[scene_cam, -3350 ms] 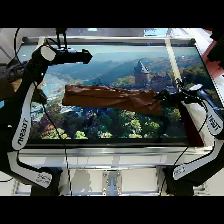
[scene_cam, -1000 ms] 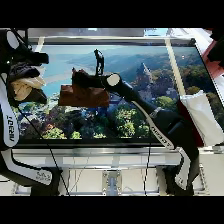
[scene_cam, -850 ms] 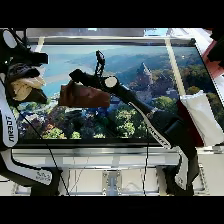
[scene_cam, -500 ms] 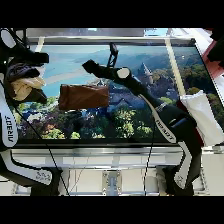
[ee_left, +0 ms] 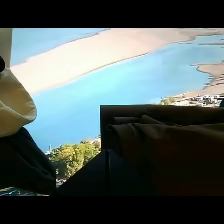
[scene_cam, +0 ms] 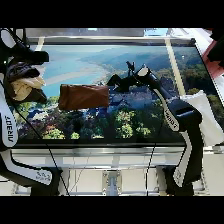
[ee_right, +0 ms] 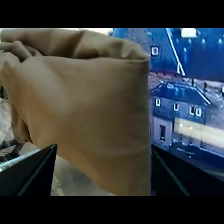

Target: Fold the shirts.

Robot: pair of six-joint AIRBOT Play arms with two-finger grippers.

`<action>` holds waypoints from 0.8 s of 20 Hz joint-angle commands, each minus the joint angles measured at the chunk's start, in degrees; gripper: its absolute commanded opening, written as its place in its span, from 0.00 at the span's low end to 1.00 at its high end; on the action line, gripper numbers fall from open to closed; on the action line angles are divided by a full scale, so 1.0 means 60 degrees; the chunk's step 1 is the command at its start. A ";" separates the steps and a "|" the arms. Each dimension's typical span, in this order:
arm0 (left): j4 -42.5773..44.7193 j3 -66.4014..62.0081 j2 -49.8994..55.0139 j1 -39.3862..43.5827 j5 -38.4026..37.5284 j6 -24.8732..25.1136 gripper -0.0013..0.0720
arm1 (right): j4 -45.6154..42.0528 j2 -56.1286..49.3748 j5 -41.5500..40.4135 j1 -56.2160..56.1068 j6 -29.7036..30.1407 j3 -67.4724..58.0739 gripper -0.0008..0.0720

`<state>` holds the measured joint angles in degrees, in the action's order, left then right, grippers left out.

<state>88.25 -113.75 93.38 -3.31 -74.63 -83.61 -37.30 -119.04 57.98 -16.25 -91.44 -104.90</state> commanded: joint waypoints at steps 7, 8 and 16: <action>0.0000 0.0004 0.0004 -0.0004 0.0018 0.0098 0.03 | 0.1752 -0.1162 -0.0477 -0.0579 0.0379 0.0036 0.94; 0.0000 0.0004 0.0004 -0.0004 0.0015 0.0182 0.03 | 0.2131 -0.1246 -0.0525 -0.0685 0.0546 0.0036 0.94; 0.0004 0.0004 0.0004 -0.0004 -0.0051 0.0233 0.03 | 0.3060 -0.1373 -0.0659 -0.1177 0.1537 0.0036 0.07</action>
<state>88.25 -113.75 93.41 -3.31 -74.63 -82.52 -22.41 -127.11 54.41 -22.68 -86.04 -104.64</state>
